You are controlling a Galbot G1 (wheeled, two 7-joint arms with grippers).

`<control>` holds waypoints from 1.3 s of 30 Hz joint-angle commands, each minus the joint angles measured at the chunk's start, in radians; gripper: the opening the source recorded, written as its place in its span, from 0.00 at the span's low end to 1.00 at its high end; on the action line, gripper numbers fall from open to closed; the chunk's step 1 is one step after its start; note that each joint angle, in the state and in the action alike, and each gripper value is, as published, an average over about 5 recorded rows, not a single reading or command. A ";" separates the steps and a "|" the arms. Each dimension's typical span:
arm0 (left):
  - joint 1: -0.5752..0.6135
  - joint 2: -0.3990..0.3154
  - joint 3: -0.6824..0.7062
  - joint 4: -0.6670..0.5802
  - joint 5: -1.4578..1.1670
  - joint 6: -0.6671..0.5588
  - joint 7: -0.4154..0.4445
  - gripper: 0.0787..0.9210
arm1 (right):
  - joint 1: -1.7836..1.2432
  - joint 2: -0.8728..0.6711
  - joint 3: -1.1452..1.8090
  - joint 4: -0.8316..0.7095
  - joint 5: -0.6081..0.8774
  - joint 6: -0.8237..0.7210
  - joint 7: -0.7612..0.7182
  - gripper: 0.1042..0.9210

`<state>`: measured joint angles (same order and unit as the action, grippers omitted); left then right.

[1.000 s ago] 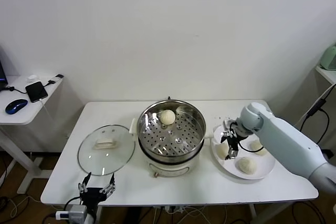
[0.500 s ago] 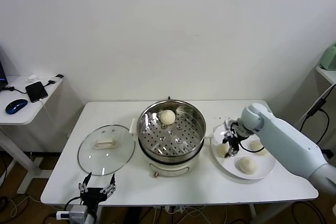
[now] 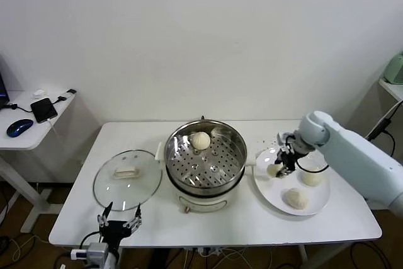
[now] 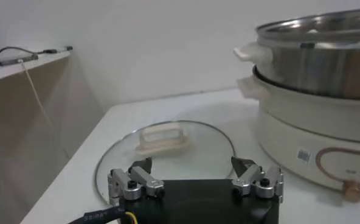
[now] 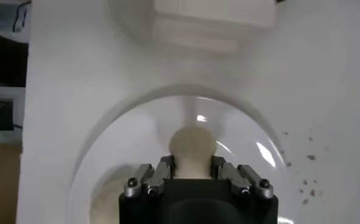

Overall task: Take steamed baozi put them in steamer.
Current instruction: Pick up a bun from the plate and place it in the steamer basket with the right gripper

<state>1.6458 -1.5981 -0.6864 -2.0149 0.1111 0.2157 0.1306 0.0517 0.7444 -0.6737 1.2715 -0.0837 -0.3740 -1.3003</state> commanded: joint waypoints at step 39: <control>-0.011 0.005 -0.013 -0.069 -0.054 0.007 -0.010 0.88 | 0.337 0.768 -0.484 -0.308 0.432 -0.381 0.134 0.40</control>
<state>1.6343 -1.5923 -0.7003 -2.0787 0.0603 0.2222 0.1214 0.4506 1.4040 -1.1561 1.0503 0.3717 -0.7315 -1.1866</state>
